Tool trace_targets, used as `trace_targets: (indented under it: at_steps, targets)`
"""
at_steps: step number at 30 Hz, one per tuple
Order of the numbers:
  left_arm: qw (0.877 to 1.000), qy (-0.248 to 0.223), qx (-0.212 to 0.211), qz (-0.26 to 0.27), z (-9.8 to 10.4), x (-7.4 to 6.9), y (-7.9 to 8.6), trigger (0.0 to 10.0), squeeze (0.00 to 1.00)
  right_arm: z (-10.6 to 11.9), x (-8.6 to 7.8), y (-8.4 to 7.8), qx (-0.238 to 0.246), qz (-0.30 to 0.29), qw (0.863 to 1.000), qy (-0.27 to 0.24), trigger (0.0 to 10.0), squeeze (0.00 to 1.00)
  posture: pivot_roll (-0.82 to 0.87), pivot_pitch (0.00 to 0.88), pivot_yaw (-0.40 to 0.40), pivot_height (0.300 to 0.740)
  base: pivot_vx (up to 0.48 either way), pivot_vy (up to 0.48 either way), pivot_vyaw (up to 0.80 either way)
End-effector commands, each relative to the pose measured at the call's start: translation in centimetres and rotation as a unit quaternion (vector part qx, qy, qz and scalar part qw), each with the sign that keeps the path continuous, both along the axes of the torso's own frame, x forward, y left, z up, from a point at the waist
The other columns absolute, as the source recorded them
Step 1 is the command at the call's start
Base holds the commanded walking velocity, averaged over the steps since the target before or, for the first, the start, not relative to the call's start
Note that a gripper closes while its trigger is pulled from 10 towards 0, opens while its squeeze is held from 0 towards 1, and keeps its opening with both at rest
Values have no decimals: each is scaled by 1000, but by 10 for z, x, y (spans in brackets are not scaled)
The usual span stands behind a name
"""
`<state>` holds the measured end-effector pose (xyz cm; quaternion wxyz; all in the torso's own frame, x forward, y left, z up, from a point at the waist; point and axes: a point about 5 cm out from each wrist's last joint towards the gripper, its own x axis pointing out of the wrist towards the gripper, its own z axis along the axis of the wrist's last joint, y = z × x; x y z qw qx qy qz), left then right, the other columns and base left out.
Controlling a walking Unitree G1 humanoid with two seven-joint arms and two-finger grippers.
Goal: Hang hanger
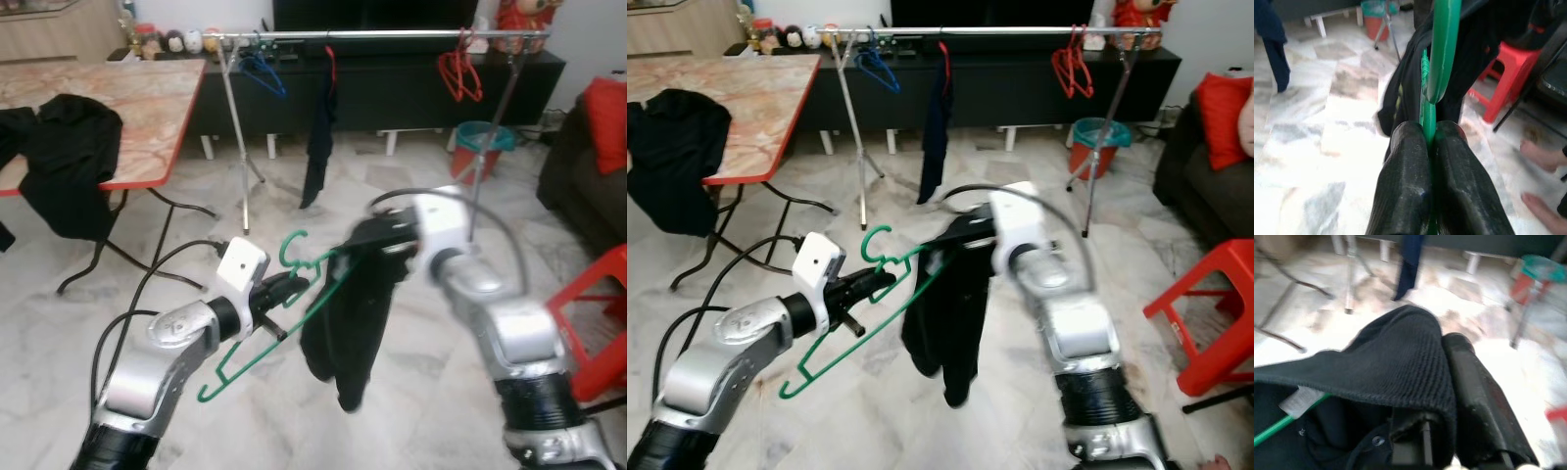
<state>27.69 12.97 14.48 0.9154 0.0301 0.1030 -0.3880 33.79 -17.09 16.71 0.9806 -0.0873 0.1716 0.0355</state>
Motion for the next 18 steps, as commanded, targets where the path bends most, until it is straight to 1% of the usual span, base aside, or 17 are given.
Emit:
trace_targets:
  at_steps: [1, 3, 5, 8, 9, 12, 14, 16, 18]
  targets:
    - [999, 2, 9, -39, 5, -8, -4, 10000, 0, 5, 5, 0, -1, -4, 1000, -14, 10000, 0, -33, 0, 7, 740, 0, 0, 0]
    - [997, 17, 13, -77, 4, -16, -5, 10000, 0, -1, 7, -4, -5, -16, 1000, -6, 10000, 0, -32, 0, 8, 740, 0, 0, 0]
    - [994, 25, 18, -101, 4, -21, -5, 10000, 0, -5, 8, -5, -2, -21, 1000, -1, 10000, 0, -29, 0, 8, 740, 0, 0, 0]
    - [995, 25, 15, -97, 4, -21, -6, 10000, 0, -9, 8, 7, 16, 5, 1000, 8, 10000, 0, -32, 0, 10, 740, 0, 0, 0]
    - [995, 25, 9, -98, 5, -21, -8, 10000, 0, -11, 6, 15, 21, 23, 999, 13, 10000, 0, -35, 0, 10, 740, 0, 0, 0]
    - [994, 27, 3, -104, 6, -21, -10, 10000, 0, -15, 3, 26, 25, 49, 998, 23, 10000, 0, -33, 0, 9, 740, 0, 0, 0]
    - [994, 28, 2, -106, 6, -22, -10, 10000, 0, -16, 2, 27, 26, 53, 998, 25, 10000, 0, -33, 0, 9, 740, 0, 0, 0]
    - [994, 28, 4, -103, 7, -21, -10, 10000, 0, -15, -1, 41, 49, 76, 996, 28, 10000, 0, -31, 0, 7, 740, 0, 0, 0]
    - [994, 28, 5, -103, 7, -21, -10, 10000, 0, -14, -2, 44, 53, 81, 995, 27, 10000, 0, -31, 0, 7, 740, 0, 0, 0]
